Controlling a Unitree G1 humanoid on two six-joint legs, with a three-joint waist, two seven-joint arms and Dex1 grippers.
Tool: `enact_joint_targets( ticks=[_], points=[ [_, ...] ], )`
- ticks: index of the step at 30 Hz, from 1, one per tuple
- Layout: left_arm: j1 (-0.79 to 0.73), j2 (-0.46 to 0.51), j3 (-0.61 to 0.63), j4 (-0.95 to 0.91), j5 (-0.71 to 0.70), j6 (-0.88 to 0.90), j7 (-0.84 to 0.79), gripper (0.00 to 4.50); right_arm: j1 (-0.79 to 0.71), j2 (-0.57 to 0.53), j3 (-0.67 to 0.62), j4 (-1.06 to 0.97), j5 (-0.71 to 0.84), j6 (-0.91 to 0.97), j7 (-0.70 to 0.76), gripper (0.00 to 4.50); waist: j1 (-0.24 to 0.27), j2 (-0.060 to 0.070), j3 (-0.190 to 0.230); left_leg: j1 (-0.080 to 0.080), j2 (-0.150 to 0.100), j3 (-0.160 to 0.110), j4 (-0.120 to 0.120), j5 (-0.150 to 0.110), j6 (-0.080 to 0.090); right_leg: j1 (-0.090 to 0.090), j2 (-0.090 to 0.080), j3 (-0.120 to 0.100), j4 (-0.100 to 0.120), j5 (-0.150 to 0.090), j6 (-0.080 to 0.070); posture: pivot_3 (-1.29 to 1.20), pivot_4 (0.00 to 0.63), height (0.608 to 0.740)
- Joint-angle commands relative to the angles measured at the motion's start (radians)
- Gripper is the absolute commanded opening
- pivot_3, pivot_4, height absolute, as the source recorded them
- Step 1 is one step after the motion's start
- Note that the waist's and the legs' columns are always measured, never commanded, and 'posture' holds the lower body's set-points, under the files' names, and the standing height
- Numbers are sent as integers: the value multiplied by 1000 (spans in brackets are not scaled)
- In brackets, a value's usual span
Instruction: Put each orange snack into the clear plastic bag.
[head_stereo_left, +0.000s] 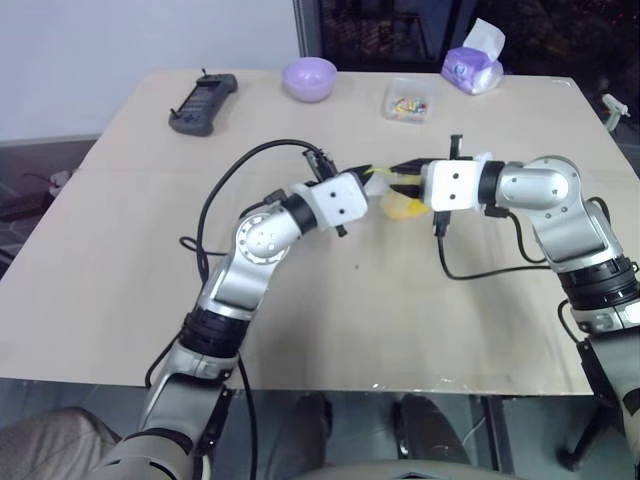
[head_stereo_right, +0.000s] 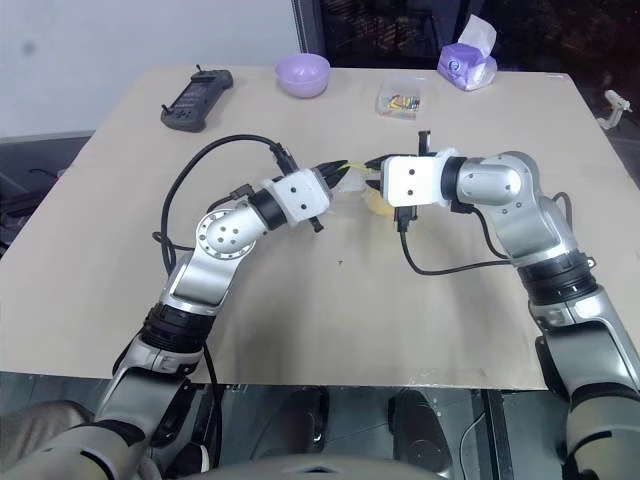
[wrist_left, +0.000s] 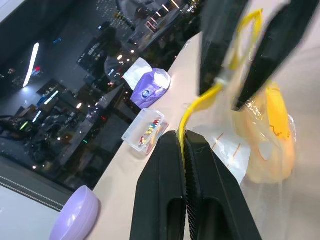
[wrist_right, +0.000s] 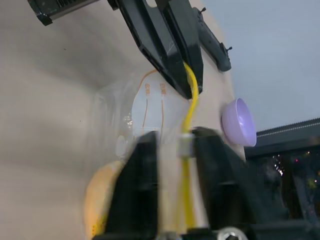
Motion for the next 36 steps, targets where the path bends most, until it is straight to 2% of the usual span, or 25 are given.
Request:
enact_joint_targets(
  ticks=[1, 2, 18, 21, 34, 36],
  points=[
    [-1, 4, -2, -29, -2, -25, 10, 0, -7, -1, -31, -39, 25, 25, -7, 3186, 0, 0, 0, 0, 0, 0, 0, 0, 0, 0, 0, 0, 0, 0, 0, 0, 150, 740],
    [-1, 5, -2, -29, -2, -27, 9, 0, -7, 1, -33, -43, 31, 37, -5, 3442, 0, 0, 0, 0, 0, 0, 0, 0, 0, 0, 0, 0, 0, 0, 0, 0, 150, 740],
    [65, 32, -10, -29, 20, -103, 18, 0, 25, -3, -73, -139, 131, 180, -2, 3442, 1, 0, 0, 0, 0, 0, 0, 0, 0, 0, 0, 0, 0, 0, 0, 0, 150, 740],
    [78, 37, -7, -35, 21, -112, 17, 0, 37, -13, -71, -149, 130, 187, 4, 2770, 1, 0, 0, 0, 0, 0, 0, 0, 0, 0, 0, 0, 0, 0, 0, 0, 150, 740],
    [91, 47, -16, -67, 44, -124, 20, 0, 57, -17, -41, -160, 120, 180, 42, 2770, 1, 0, 0, 0, 0, 0, 0, 0, 0, 0, 0, 0, 0, 0, 0, 0, 150, 740],
    [95, 49, -18, -69, 51, -127, 21, 0, 56, -12, -39, -159, 120, 180, 43, 2225, 1, 0, 0, 0, 0, 0, 0, 0, 0, 0, 0, 0, 0, 0, 0, 0, 150, 740]
  ],
)
